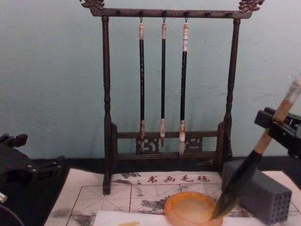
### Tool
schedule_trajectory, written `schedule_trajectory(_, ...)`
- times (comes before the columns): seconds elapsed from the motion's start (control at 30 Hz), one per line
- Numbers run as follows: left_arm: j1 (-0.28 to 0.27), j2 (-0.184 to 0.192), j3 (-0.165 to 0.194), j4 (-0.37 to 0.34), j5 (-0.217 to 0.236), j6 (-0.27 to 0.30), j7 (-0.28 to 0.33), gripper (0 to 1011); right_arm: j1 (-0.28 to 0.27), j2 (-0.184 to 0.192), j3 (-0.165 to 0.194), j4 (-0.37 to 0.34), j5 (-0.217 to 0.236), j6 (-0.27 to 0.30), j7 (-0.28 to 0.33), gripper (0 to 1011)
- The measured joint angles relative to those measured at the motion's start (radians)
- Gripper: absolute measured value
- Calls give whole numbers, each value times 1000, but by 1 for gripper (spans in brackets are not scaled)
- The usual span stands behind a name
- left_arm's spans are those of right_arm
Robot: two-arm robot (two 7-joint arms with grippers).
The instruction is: Pick up the brush from the inkstone, write on the paper, then place the brush back to its original position.
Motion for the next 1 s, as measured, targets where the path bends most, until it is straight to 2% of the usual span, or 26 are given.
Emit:
schedule_trajectory(0.3,0,0,0,0,0,0,0,1001,-26,5,36,-36,2,0,13,185)
schedule_trajectory(0.47,0,0,0,0,0,0,0,1001,-42,10,62,-65,18,3,29,185)
schedule_trajectory(0.73,0,0,0,0,0,0,0,1001,-62,26,83,-101,49,47,69,185)
schedule_trajectory(0.87,0,0,0,0,0,0,0,1001,-74,42,87,-121,64,69,92,185)
schedule_trajectory(1.0,0,0,0,0,0,0,0,1001,-97,75,89,-154,75,94,116,185)
